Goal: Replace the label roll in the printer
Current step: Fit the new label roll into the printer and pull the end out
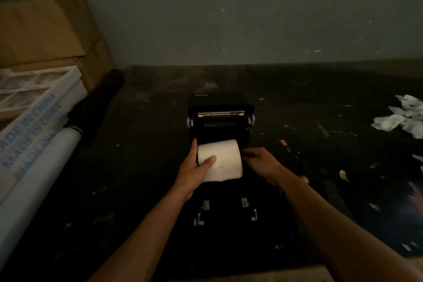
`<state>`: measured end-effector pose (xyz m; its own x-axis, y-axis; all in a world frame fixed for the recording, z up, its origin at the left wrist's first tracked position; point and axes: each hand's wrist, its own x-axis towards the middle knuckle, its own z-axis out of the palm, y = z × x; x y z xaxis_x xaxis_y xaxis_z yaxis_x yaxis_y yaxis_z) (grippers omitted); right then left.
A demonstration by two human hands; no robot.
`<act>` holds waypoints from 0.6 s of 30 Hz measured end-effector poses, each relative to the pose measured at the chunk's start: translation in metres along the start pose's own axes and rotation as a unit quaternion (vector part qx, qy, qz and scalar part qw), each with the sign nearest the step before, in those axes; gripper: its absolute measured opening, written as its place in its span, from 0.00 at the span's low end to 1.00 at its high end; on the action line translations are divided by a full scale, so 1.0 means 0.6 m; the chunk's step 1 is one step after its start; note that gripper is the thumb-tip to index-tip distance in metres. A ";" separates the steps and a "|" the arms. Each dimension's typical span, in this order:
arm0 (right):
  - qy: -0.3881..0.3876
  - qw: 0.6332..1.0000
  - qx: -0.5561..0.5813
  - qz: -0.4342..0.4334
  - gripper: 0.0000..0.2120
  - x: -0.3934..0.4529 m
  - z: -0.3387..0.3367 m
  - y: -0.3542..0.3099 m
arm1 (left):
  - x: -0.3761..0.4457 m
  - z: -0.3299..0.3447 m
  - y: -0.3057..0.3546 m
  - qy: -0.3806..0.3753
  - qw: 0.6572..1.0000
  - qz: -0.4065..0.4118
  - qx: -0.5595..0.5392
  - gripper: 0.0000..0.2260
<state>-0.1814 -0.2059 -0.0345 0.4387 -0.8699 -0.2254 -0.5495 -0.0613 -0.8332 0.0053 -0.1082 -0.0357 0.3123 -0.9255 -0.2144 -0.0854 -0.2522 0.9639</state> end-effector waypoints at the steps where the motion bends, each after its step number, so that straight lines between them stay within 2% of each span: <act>1: -0.025 0.999 -0.040 -0.004 0.15 0.000 -0.007 0.001 | 0.002 0.001 0.002 -0.004 1.000 0.002 0.017 0.36; 4: -0.050 0.986 -0.156 -0.028 0.13 -0.001 -0.020 0.005 | 0.005 0.004 0.008 -0.016 0.998 -0.002 0.059 0.37; 6: -0.046 0.979 -0.192 -0.054 0.11 -0.002 -0.019 0.012 | 0.005 0.007 0.010 -0.020 0.996 0.002 0.086 0.37; 10: -0.030 0.971 -0.212 -0.110 0.08 -0.004 -0.018 0.025 | 0.002 0.017 0.010 -0.016 0.993 -0.005 0.115 0.37; 18: -0.032 0.957 -0.245 -0.155 0.08 -0.004 -0.026 0.034 | -0.001 0.031 0.005 -0.007 0.992 -0.036 0.121 0.38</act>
<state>-0.2045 -0.2129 -0.0431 0.6684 -0.7421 -0.0497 -0.6466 -0.5467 -0.5321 -0.0128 -0.1139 -0.0357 0.3131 -0.9060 -0.2849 -0.2883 -0.3765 0.8804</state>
